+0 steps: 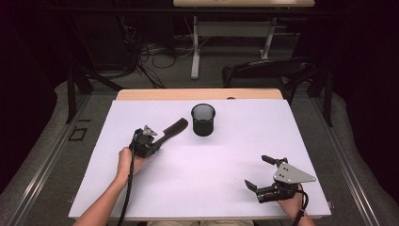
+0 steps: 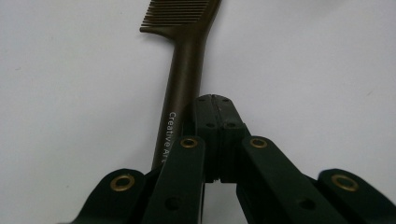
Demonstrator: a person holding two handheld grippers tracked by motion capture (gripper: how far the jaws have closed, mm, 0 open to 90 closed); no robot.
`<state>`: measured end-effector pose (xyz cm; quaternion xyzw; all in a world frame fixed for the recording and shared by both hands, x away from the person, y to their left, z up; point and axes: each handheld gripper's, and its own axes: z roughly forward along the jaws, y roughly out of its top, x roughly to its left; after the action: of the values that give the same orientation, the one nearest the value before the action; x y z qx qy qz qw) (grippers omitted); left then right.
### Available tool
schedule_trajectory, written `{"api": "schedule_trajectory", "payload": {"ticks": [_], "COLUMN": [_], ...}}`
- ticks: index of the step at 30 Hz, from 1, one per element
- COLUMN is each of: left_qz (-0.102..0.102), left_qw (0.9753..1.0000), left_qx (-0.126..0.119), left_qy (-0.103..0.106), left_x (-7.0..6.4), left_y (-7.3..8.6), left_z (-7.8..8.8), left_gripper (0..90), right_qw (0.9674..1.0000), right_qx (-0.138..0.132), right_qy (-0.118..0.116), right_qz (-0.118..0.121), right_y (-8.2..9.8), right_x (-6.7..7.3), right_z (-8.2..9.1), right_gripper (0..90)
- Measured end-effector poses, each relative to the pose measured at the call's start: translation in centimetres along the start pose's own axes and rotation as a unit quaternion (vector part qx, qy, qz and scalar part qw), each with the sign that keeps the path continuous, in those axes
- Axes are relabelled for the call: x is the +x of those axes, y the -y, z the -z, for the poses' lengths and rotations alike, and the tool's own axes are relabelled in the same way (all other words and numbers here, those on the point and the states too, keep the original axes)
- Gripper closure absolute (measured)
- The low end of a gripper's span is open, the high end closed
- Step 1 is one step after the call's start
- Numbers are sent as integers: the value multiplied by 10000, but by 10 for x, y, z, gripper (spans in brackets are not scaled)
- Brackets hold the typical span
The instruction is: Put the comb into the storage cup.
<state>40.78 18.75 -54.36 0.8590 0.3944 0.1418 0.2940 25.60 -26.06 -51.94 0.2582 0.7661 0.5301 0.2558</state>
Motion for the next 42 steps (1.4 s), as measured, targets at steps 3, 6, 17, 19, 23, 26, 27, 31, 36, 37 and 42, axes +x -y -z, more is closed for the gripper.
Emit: {"api": "schedule_trajectory", "payload": {"ticks": [3, 6, 17, 19, 23, 26, 27, 31, 36, 37, 42], "left_qz": [-21, -4, 64, 56, 87, 100, 97, 72, 43, 43, -38], "left_qw": [10000, 9999, 9997, 9998, 9997, 9997, 9998, 9999, 9999, 9999, 9995], "left_qx": [-65, -132, -196, -184, -143, -131, -121, -89, -6, 21, 268], "left_qy": [39, 108, 109, 112, 171, 172, 159, 128, 126, 139, 139], "left_x": [0, 0, 8, 9, 11, 13, 14, 16, 19, 19, 23], "left_y": [0, -1, -7, -7, -7, -8, -8, -11, -15, -16, -24], "left_z": [2, 6, 19, 19, 22, 24, 25, 29, 33, 33, 34], "left_gripper": [792, 747, 393, 335, 225, 178, 157, 121, 95, 88, 23], "right_qw": [10000, 10000, 10000, 10000, 10000, 10000, 10000, 10000, 10000, 10000, 10000], "right_qx": [4, 6, 50, 48, 63, 67, 77, 74, 73, 76, 78], "right_qy": [-6, -10, 10, 10, -6, -10, -8, -9, -11, -12, -17], "right_qz": [-9, 10, 8, 1, -28, -4, -5, -15, 0, -4, -4], "right_y": [0, 0, 1, 1, 1, 1, 1, 1, 2, 2, 2], "right_x": [0, 0, 1, 1, 1, 1, 1, 1, 1, 1, 1], "right_z": [0, 0, 0, 0, -1, -1, -1, -2, -2, -2, -2], "right_gripper": [6, 6, 6, 6, 6, 6, 6, 6, 6, 6, 6]}}
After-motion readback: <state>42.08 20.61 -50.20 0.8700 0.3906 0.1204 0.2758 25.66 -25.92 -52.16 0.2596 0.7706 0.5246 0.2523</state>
